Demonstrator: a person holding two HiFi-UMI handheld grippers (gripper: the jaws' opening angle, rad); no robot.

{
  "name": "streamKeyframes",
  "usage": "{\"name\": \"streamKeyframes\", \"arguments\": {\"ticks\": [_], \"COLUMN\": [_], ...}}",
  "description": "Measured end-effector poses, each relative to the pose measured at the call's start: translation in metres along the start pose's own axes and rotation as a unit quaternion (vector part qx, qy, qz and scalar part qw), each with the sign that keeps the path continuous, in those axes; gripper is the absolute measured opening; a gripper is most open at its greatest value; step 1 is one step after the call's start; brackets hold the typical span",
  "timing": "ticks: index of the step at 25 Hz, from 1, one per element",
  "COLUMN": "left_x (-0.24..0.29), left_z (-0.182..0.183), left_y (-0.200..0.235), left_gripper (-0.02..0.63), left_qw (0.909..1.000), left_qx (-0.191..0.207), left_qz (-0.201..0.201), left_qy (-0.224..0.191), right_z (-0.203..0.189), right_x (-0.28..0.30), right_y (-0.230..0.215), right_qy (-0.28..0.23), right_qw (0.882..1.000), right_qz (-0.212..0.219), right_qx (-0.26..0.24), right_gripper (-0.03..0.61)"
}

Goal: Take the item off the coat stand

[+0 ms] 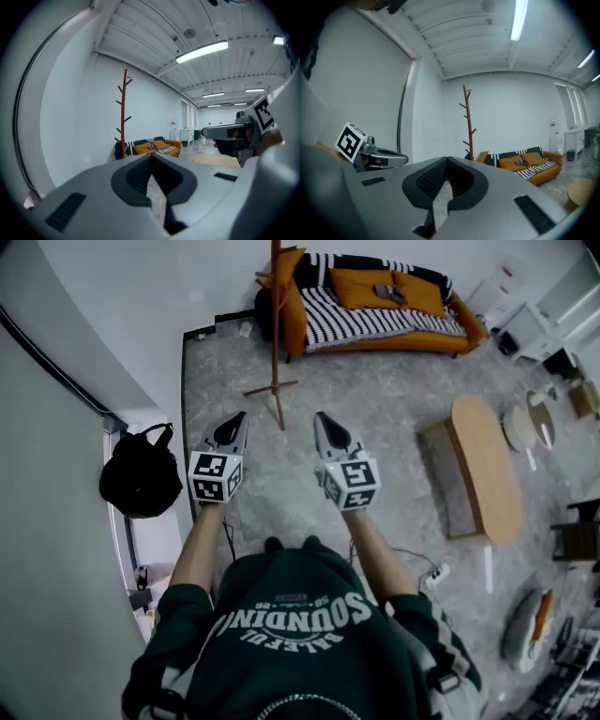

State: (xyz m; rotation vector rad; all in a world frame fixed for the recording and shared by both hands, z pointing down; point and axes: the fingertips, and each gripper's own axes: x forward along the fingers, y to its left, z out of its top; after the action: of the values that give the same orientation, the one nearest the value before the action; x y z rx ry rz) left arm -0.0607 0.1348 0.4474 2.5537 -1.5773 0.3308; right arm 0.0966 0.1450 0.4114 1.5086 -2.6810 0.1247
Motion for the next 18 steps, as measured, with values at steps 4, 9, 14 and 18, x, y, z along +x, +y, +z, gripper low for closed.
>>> {"name": "streamKeyframes", "arguments": {"ticks": [4,9,14,18], "left_x": [-0.006,-0.006,-0.008,-0.011], "left_z": [-0.004,-0.005,-0.010,-0.018], "left_y": [-0.006,-0.015,-0.013,-0.008], "left_gripper": [0.000,0.000,0.000,0.000], "left_qw": [1.0000,0.9998,0.9999,0.9998], "left_qx": [-0.003,0.000,0.004,-0.005], "left_qz": [0.000,-0.019,-0.015,-0.014], "left_qy": [0.000,0.004,0.007,0.015], "right_z": [-0.002,0.000,-0.003,-0.006], "right_x": [-0.009,-0.010,-0.006,-0.004], "right_y": [0.002,-0.002,0.002,0.009], "right_qy": [-0.010,-0.013,-0.008,-0.006], "right_qw": [1.000,1.000,1.000,1.000], "right_qz": [0.002,-0.002,-0.003,-0.001], "right_qx": [0.003,0.004,0.005,0.007], "right_gripper": [0.000,0.000,0.000,0.000]}}
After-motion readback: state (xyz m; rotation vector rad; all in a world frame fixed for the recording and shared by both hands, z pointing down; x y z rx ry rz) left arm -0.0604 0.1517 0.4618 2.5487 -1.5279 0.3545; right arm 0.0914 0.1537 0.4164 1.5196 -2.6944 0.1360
